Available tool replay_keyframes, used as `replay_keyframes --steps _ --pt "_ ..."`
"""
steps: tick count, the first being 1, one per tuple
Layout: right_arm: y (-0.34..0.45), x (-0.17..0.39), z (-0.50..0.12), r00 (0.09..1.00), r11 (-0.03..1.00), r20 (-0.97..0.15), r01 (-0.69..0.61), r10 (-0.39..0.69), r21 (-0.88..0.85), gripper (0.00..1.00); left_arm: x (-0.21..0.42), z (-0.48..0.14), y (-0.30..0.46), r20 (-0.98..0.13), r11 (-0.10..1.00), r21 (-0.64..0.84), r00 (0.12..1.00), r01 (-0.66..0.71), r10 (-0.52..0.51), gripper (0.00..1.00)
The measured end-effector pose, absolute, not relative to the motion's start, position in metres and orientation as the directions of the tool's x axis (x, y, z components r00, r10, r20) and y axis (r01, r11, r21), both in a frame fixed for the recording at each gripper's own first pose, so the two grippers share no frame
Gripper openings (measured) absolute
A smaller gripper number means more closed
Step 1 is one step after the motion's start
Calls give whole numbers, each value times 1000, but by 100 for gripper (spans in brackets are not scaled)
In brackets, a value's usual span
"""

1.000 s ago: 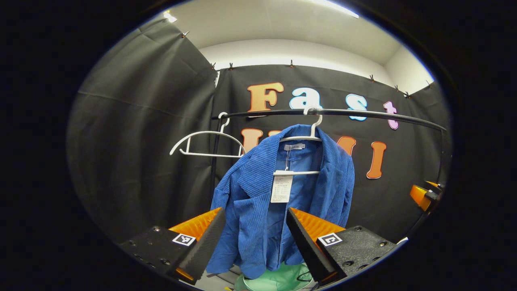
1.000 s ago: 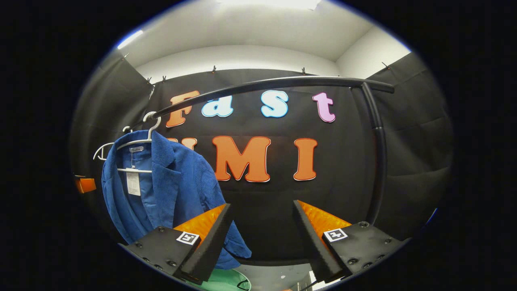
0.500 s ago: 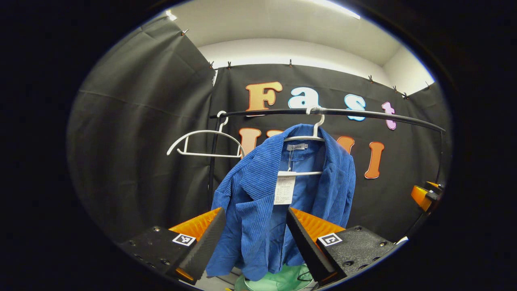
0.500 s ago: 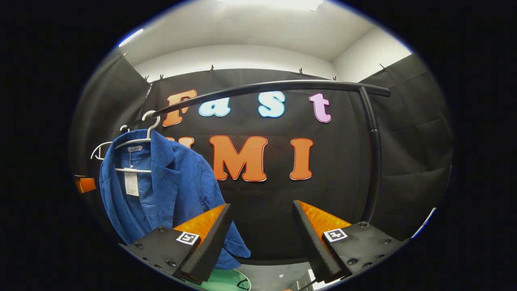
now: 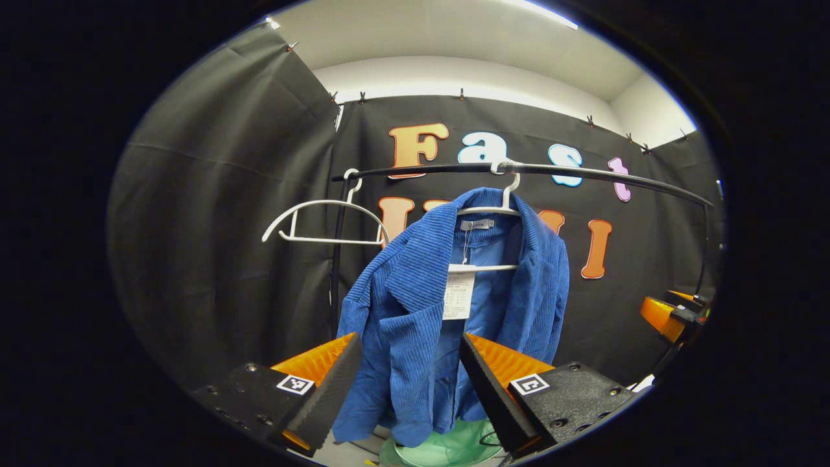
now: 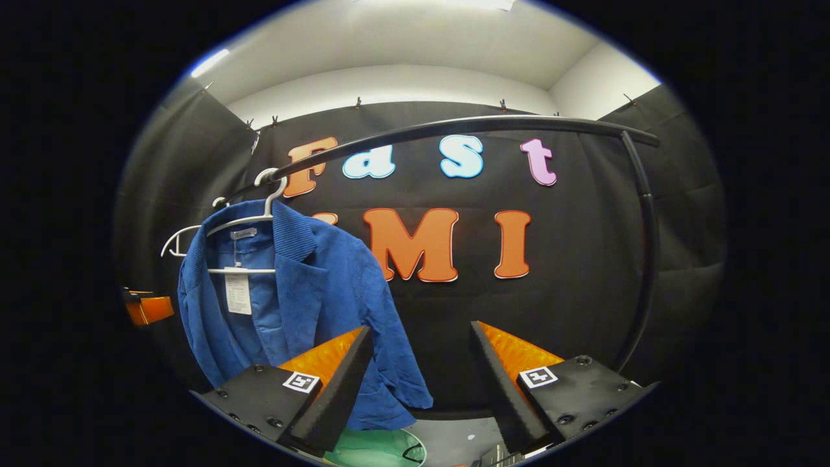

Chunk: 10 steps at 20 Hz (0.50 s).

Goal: Grasp the clothes on the hanger with both hands and then place them into the laundry hamper below.

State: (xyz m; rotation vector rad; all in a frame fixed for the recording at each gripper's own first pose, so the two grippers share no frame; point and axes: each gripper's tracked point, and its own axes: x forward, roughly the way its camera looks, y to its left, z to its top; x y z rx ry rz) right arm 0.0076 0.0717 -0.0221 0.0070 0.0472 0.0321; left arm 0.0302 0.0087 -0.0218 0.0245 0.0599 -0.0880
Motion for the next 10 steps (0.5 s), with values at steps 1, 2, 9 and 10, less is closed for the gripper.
replay_keyframes --steps 1,2,9,10 --pt "79 10 -24 998 999 -52 -45 45 7 92 30 -23 10 -68 996 24 994 91 -89 92" --pt "88 11 -26 997 998 -58 -59 59 8 92 29 -25 11 -75 996 22 993 92 -90 92" --pt "158 29 -42 980 984 -95 -175 177 29 92 34 -39 17 -105 995 -4 990 97 -97 92" --pt "167 32 -44 977 982 -99 -190 191 26 92 35 -42 18 -112 995 -8 989 99 -100 92"
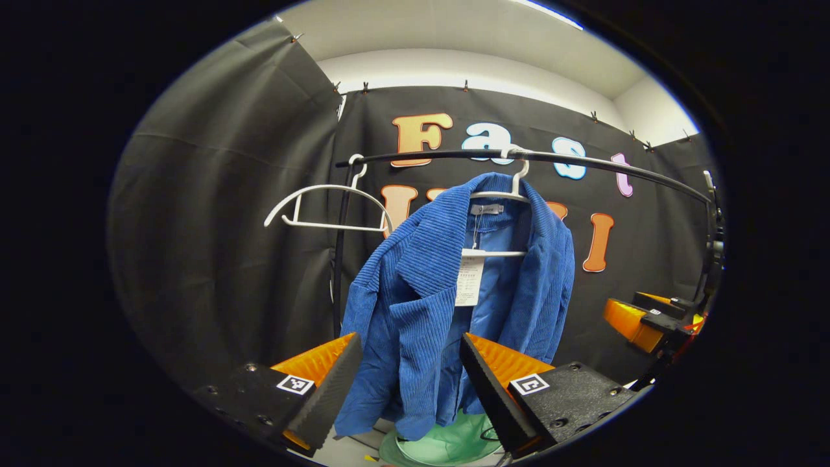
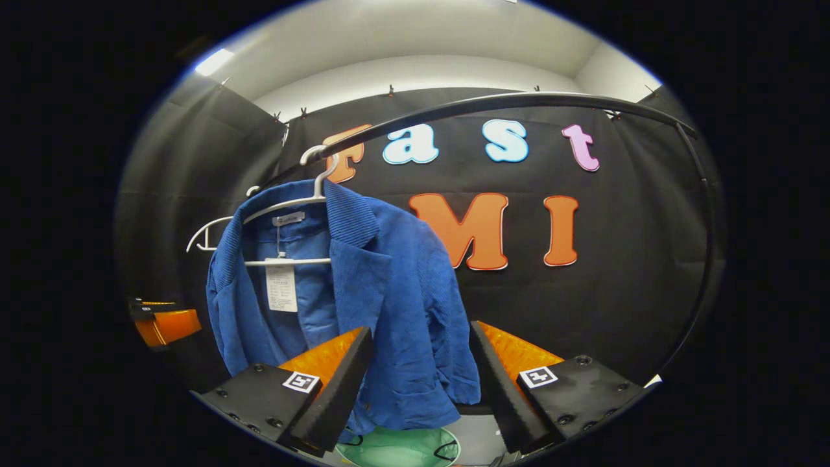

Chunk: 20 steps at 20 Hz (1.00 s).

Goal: Grasp the clothes on the hanger with both hands and then place them into the laundry hamper below.

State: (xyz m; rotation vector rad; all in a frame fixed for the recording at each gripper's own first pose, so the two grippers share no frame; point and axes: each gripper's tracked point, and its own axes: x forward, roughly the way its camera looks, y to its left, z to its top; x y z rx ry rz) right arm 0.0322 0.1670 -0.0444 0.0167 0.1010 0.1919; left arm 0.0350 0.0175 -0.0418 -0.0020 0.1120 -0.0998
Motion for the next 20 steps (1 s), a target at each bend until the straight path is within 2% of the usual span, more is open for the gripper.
replay_keyframes --steps 2,5,6,7,10,11,13,14,15,16,18,20 --pt "182 38 -48 971 977 -105 -212 213 25 92 38 -44 17 -115 994 -18 987 108 -110 95" --pt "200 49 -50 964 971 -117 -236 239 33 92 45 -50 16 -126 993 -22 985 118 -120 92" --pt "204 53 -51 962 969 -120 -243 246 36 97 48 -52 16 -129 992 -22 984 121 -123 92" --pt "209 57 -53 960 967 -122 -250 254 40 97 51 -53 16 -132 992 -22 983 124 -126 95" --pt "225 70 -57 950 959 -131 -280 285 50 97 65 -56 14 -133 992 -25 983 125 -128 95" --pt "230 74 -59 947 956 -136 -288 292 52 92 70 -57 13 -134 991 -31 982 128 -131 95" --pt "240 83 -63 941 951 -142 -303 308 58 92 77 -62 12 -142 991 -41 981 130 -135 95" --pt "243 87 -64 938 949 -145 -310 316 60 92 82 -64 13 -145 991 -43 981 123 -128 98" --pt "248 91 -66 935 947 -148 -317 322 62 91 86 -64 16 -144 992 -46 982 113 -119 94" --pt "251 95 -69 933 945 -150 -322 328 63 88 90 -66 14 -146 992 -51 982 115 -122 94" --pt "259 101 -73 926 940 -159 -336 342 67 89 97 -69 12 -154 991 -58 979 123 -131 94" --pt "265 107 -78 920 935 -166 -347 354 73 72 103 -72 10 -159 990 -61 978 130 -138 93"
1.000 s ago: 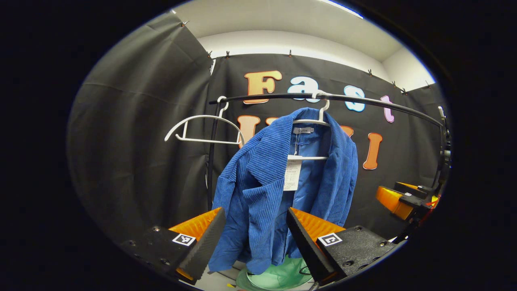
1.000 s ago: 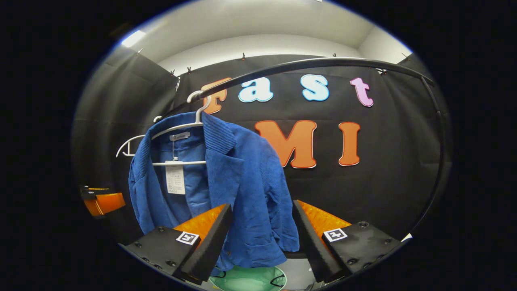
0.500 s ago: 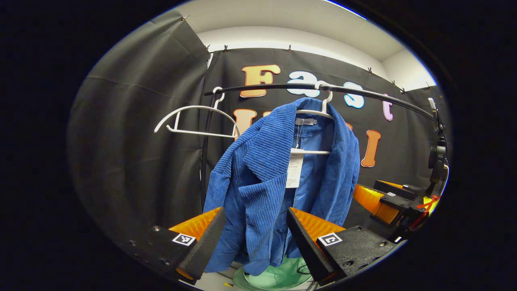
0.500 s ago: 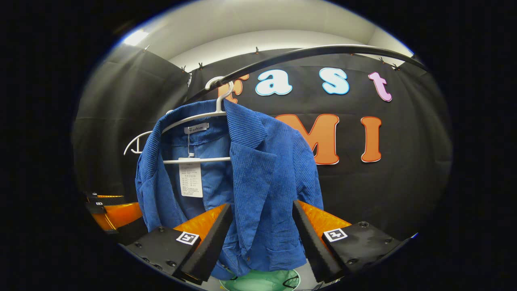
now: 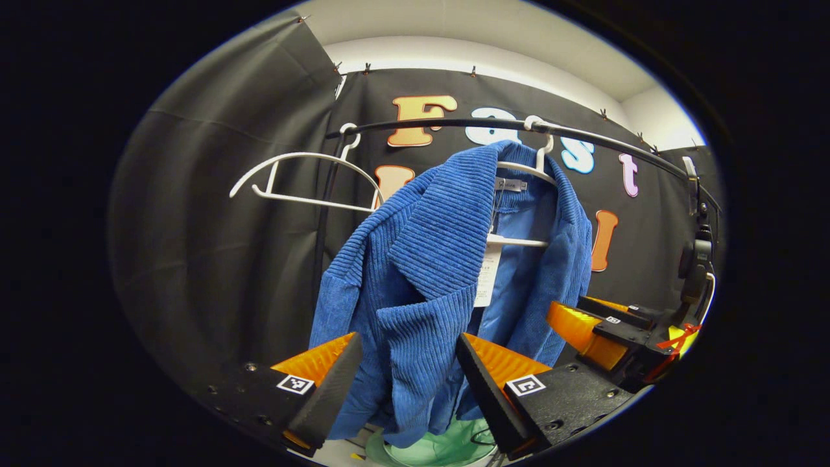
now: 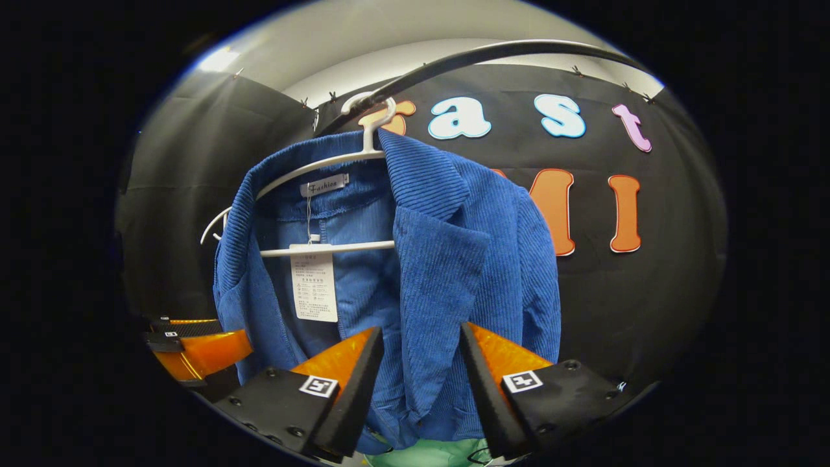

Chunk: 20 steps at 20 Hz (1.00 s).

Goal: Grasp the clothes on the hanger with both hands and then place them into the laundry hamper below.

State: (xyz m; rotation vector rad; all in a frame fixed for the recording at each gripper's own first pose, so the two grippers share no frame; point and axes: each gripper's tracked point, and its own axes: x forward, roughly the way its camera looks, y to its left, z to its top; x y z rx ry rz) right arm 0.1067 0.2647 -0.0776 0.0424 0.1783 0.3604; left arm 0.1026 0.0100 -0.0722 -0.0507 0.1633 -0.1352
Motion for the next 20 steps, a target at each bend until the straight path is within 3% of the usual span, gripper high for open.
replay_keyframes --steps 1,2,6,7,9,10,13,16,17,20 --pt "267 109 -80 917 933 -168 -353 361 74 65 106 -72 10 -155 990 -61 979 127 -135 92" --pt "268 110 -82 916 932 -172 -355 363 76 65 109 -73 10 -154 990 -61 979 127 -135 89" --pt "269 119 -90 908 928 -191 -360 373 97 41 117 -78 5 -162 988 -76 976 136 -147 80" --pt "265 120 -91 913 932 -191 -347 361 102 31 118 -78 4 -164 988 -78 975 137 -148 79" --pt "264 121 -92 907 926 -195 -352 373 135 10 120 -79 3 -166 987 -81 975 137 -149 64" --pt "263 122 -93 903 922 -198 -355 380 151 16 121 -80 2 -167 987 -85 975 137 -150 60" --pt "259 122 -89 895 906 -187 -367 406 209 17 124 -79 3 -171 985 -99 973 138 -153 55" --pt "253 125 -87 888 890 -178 -370 423 266 12 127 -72 9 -155 987 -101 978 122 -137 33" --pt "255 121 -87 879 875 -173 -386 445 291 8 126 -70 11 -153 988 -106 979 117 -132 10" --pt "261 118 -78 851 826 -138 -434 507 360 7 121 -72 11 -195 986 -98 968 137 -154 7"
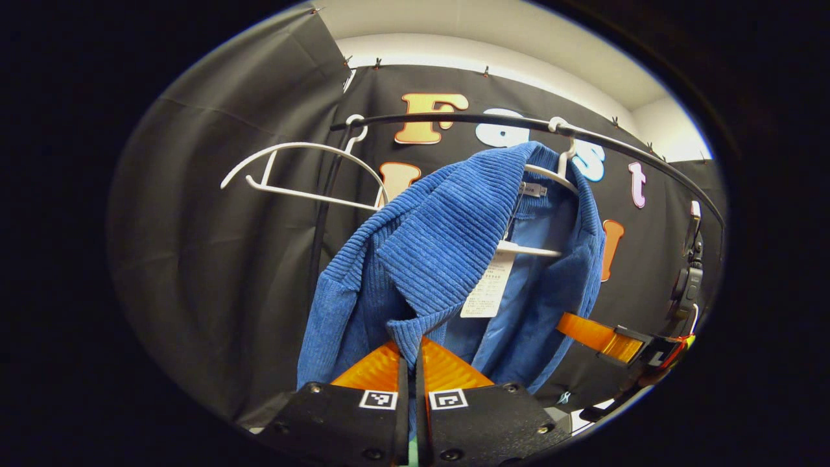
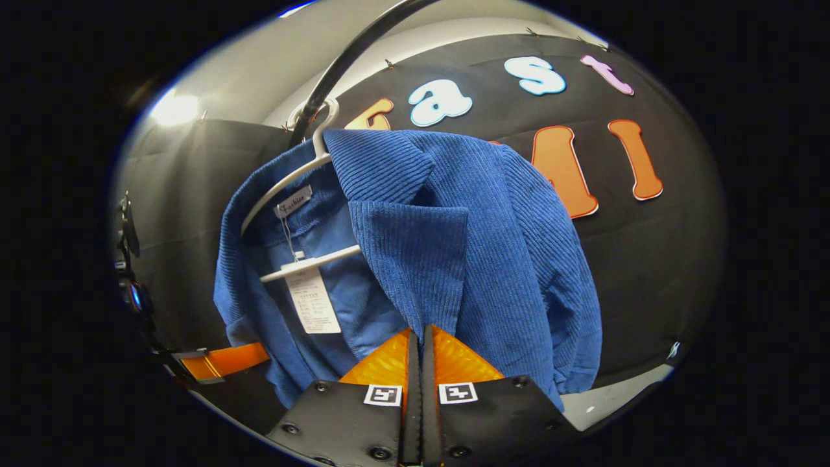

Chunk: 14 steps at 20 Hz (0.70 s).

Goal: Grasp the clothes on the hanger with both hands and then place them into the laundry hamper below.

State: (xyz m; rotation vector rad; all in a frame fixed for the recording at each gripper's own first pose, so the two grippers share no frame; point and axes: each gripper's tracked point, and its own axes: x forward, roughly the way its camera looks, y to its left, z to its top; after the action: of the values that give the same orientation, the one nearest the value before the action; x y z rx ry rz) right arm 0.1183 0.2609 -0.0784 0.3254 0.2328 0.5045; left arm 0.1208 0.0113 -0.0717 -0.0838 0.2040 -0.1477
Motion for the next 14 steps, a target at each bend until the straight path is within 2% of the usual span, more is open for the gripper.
replay_keyframes --steps 1,6,14 --pt "261 119 -74 845 811 -121 -444 520 382 7 122 -69 11 -193 983 -101 966 154 -171 0" --pt "248 127 -54 806 686 -59 -460 589 564 7 116 -48 28 -165 985 -91 973 149 -163 2" --pt "214 140 -9 762 347 140 -441 633 828 7 105 11 55 -68 980 -88 981 176 -182 2"
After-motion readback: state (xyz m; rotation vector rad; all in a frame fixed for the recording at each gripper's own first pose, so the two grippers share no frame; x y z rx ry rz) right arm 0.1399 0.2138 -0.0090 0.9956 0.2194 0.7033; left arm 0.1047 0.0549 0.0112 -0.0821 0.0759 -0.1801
